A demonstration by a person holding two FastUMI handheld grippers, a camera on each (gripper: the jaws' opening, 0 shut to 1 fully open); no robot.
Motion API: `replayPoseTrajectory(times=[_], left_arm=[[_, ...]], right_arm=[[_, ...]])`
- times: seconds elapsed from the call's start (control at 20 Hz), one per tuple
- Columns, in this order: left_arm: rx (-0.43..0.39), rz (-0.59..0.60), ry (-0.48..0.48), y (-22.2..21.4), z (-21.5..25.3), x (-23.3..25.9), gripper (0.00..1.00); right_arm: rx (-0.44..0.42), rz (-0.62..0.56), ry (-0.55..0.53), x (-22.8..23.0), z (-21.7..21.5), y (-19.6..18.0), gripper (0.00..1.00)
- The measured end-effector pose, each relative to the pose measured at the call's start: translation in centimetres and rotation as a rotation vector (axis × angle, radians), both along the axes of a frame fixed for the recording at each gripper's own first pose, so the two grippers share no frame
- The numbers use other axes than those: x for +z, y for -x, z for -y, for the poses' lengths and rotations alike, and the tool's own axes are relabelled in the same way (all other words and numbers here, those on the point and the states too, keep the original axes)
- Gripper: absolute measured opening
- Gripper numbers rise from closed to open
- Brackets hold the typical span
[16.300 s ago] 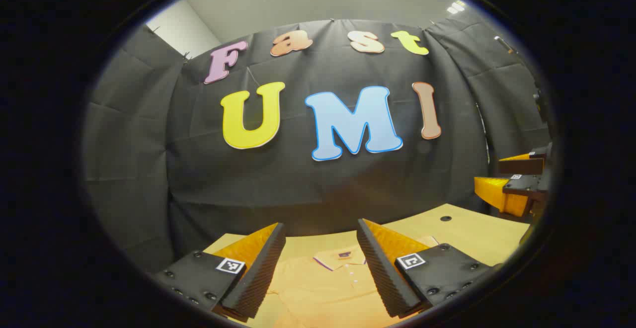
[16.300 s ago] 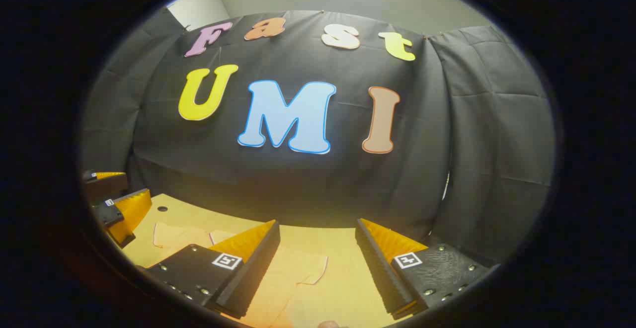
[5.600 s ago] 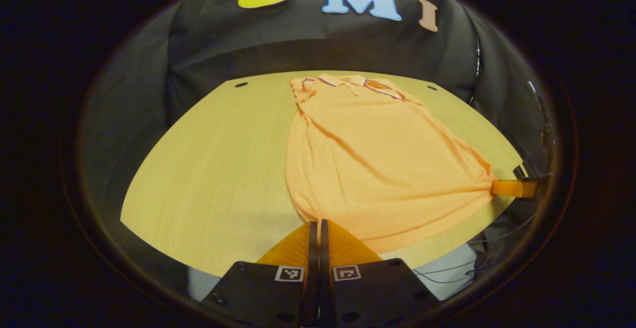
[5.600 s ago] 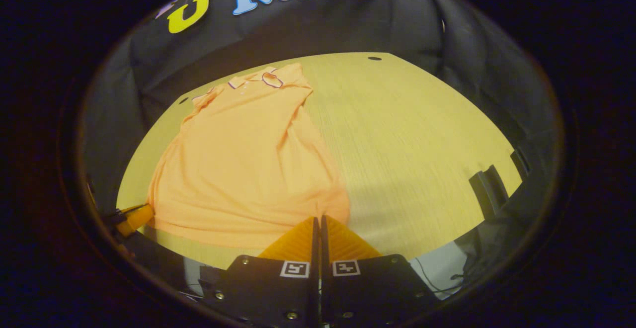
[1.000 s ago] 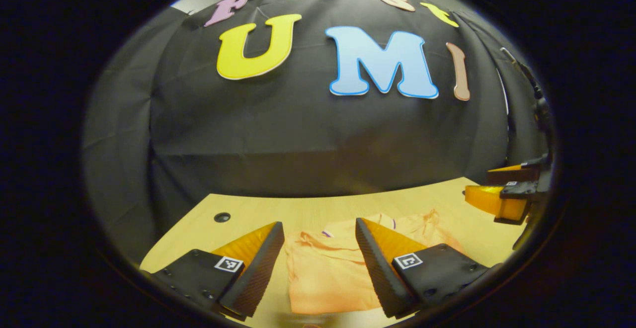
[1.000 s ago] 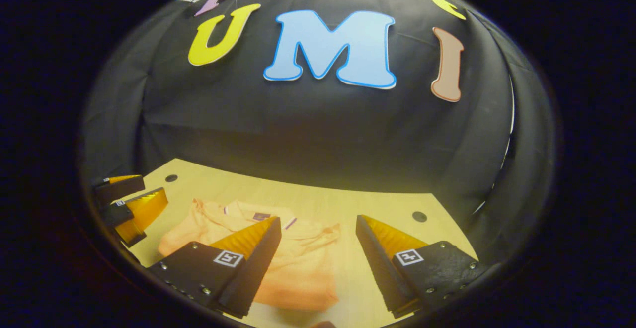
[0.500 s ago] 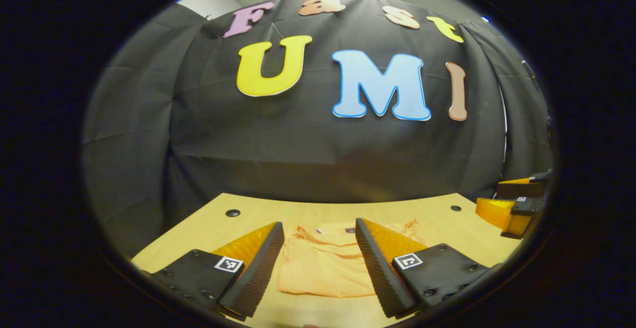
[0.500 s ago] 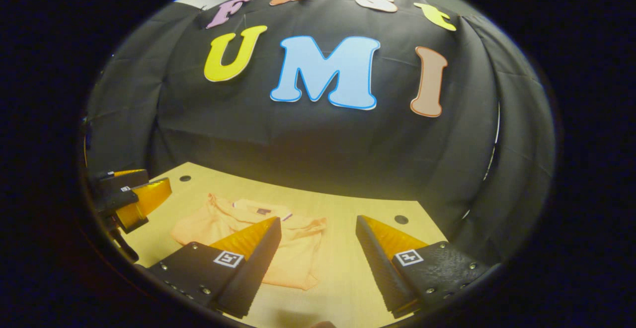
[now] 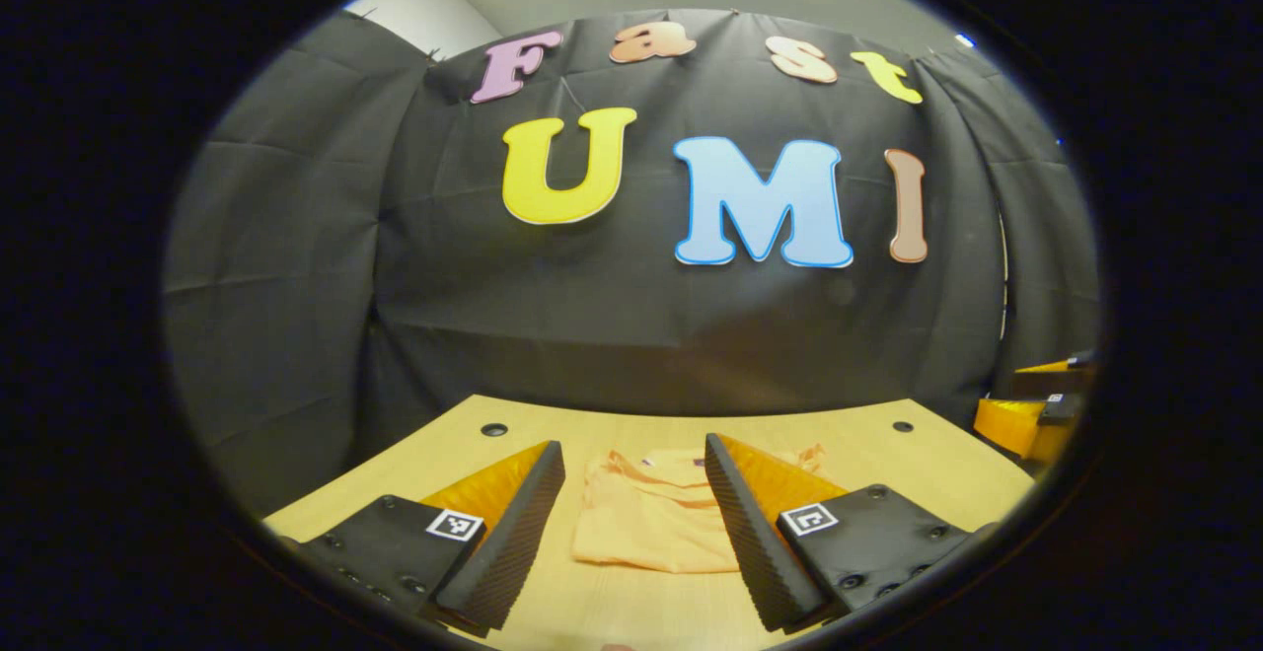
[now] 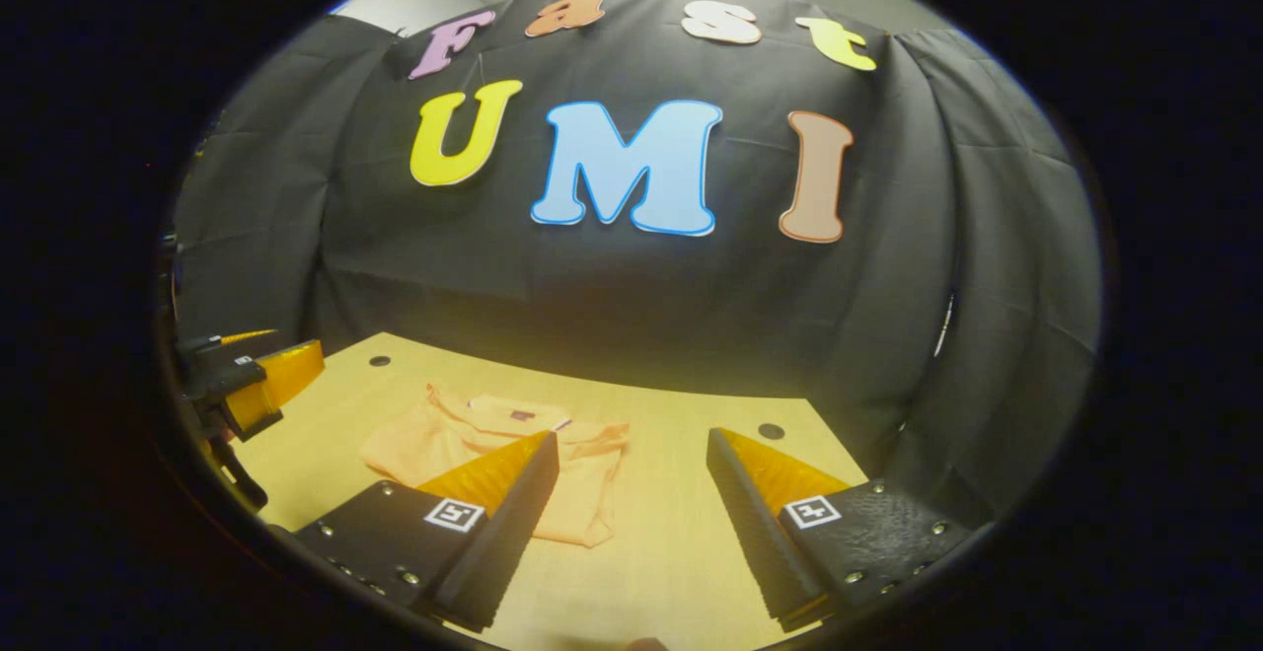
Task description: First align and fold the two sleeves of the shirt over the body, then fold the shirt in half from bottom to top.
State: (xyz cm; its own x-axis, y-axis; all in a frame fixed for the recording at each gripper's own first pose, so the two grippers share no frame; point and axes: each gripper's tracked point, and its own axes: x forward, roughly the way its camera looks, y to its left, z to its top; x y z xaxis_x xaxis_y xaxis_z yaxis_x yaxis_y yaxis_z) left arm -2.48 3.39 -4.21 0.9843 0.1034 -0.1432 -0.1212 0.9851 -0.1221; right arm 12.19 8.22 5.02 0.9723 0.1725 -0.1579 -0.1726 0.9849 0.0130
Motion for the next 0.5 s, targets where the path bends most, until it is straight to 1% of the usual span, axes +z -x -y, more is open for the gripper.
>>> replayPoseTrajectory(times=[0.2,0.3,0.5], left_arm=[[-0.034,0.025,-0.027,0.8,0.4,1.4,0.94],[-0.043,0.042,-0.037,0.9,0.3,2.0,0.94],[-0.057,0.058,-0.040,1.2,0.2,2.4,0.94]], right_arm=[[-0.024,-0.004,-0.014,0.2,0.3,1.3,0.94],[-0.037,0.001,-0.007,0.4,0.5,1.7,0.95],[-0.046,0.004,-0.009,0.8,0.1,2.5,0.94]])
